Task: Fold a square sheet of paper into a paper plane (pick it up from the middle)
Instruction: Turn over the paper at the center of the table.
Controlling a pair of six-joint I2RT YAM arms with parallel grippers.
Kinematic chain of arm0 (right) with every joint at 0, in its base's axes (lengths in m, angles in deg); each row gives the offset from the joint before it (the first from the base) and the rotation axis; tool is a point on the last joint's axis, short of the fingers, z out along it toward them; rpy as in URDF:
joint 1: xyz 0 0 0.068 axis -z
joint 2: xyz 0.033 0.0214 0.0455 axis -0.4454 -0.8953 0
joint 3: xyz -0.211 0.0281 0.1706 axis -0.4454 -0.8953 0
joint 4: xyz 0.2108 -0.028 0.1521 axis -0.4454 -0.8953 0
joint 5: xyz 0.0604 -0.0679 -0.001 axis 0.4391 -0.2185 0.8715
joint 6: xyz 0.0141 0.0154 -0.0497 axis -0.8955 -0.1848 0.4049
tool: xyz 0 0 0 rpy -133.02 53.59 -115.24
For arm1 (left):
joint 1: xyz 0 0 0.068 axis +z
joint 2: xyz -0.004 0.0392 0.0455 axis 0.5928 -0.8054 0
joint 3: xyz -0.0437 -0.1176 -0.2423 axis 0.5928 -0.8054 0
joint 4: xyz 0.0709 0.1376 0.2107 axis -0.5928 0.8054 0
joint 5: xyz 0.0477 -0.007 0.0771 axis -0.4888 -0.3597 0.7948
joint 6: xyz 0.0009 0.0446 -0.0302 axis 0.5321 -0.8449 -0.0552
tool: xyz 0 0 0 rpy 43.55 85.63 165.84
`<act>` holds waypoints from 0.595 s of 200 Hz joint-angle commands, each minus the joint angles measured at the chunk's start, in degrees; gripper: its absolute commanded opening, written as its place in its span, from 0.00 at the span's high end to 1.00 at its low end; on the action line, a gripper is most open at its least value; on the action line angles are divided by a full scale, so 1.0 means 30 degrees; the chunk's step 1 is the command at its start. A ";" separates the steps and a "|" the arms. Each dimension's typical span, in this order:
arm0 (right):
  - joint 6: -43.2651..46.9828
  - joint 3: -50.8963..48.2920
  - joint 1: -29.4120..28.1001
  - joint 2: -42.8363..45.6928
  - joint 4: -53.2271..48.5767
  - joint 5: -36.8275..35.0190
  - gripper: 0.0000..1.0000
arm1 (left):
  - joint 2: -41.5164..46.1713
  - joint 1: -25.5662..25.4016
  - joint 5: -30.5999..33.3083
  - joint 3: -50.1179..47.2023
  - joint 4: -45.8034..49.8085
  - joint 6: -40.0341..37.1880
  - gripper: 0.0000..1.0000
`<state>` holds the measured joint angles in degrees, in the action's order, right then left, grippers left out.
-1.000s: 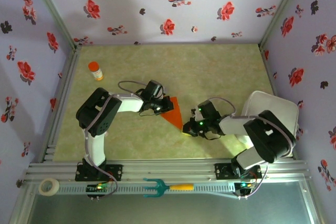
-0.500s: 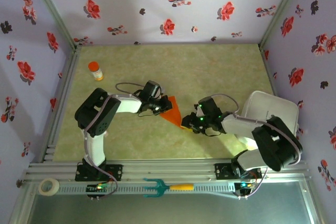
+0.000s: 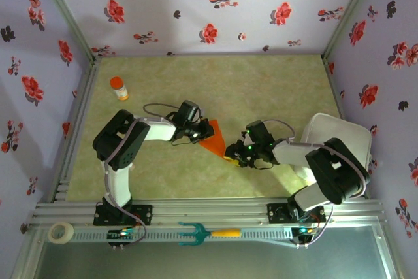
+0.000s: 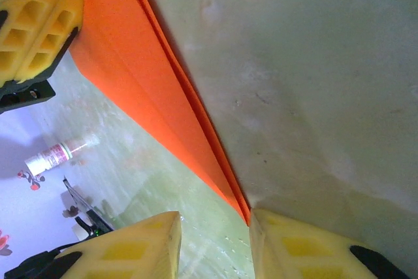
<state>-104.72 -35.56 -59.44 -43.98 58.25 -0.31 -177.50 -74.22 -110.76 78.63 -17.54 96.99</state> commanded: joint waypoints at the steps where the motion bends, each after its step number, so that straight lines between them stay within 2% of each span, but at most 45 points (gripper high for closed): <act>1: -0.0008 -0.0004 0.0010 0.1620 -0.1480 -0.0779 0.65 | -0.0034 0.0230 0.0887 -0.0805 0.1169 0.0155 1.00; 16: 0.0323 -0.0231 0.0204 0.2416 -0.2796 -0.1992 0.63 | -0.0030 0.0259 0.0843 -0.0880 0.1019 0.0229 1.00; 47: 0.0134 -0.0303 0.0422 0.1309 -0.1314 -0.0466 0.64 | -0.0058 0.0259 0.0783 -0.0888 0.0869 0.0369 1.00; 119: -0.0290 -0.0034 0.0392 -0.0496 0.1049 0.0667 0.66 | -0.0089 0.0259 0.0633 -0.0840 0.0752 0.0524 1.00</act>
<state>-104.96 -35.62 -58.35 -43.85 57.42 0.02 -177.28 -74.11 -110.76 77.88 -18.63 98.00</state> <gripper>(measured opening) 0.336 0.060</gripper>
